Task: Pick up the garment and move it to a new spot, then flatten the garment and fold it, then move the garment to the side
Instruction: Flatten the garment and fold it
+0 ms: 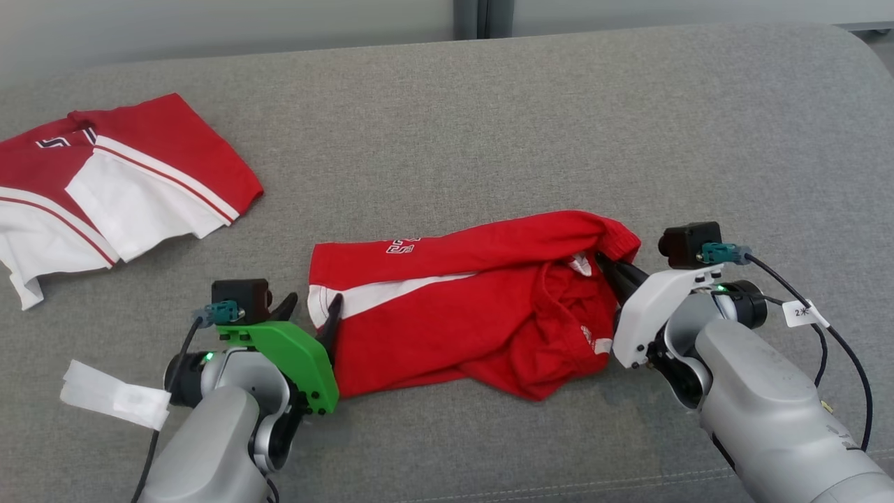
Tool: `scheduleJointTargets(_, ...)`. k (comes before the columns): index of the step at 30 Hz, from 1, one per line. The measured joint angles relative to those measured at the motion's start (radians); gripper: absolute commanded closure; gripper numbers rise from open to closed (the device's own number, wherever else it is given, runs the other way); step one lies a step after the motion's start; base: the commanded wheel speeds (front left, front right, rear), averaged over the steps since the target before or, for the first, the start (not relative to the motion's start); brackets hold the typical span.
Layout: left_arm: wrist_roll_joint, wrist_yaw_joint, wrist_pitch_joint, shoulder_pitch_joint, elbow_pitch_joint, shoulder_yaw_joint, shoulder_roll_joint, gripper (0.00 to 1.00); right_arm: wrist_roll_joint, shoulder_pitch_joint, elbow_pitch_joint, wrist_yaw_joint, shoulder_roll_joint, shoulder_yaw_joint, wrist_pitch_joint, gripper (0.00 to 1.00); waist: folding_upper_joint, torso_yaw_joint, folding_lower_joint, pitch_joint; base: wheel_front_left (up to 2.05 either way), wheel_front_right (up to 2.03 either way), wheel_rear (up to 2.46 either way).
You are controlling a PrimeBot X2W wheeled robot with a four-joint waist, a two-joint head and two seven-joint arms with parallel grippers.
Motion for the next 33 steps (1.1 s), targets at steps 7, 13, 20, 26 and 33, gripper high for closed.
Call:
scheduleJointTargets(7,-0.015,-0.001,0.008,0.0,0.004,-0.003,-0.025,0.57,0.006,-0.002,0.013,0.008,-0.001,0.001,-0.013,1.0,0.0,-0.007,0.0,0.005,0.0,0.0,0.0)
scheduleJointTargets(13,-0.012,-0.001,-0.003,-0.013,0.004,-0.004,-0.025,0.61,0.011,-0.003,0.027,0.009,-0.001,0.001,-0.024,1.0,0.0,-0.008,0.0,0.008,0.0,0.0,0.0)
scheduleJointTargets(20,-0.003,-0.001,-0.009,-0.02,0.007,-0.016,-0.032,0.78,0.024,-0.005,0.043,0.009,-0.001,0.001,-0.034,1.0,0.0,0.0,0.0,0.006,0.0,0.0,0.0)
scheduleJointTargets(26,-0.003,-0.001,-0.024,-0.02,0.002,-0.011,-0.039,1.0,0.028,-0.02,0.049,0.009,0.0,0.003,-0.044,1.0,0.0,0.007,0.0,0.001,0.0,0.0,0.0)
scheduleJointTargets(33,-0.067,-0.014,-0.127,-0.019,-0.087,0.066,-0.05,1.0,0.037,-0.02,0.059,0.009,-0.012,0.003,-0.055,1.0,0.0,0.011,0.0,-0.011,0.0,0.0,0.0)
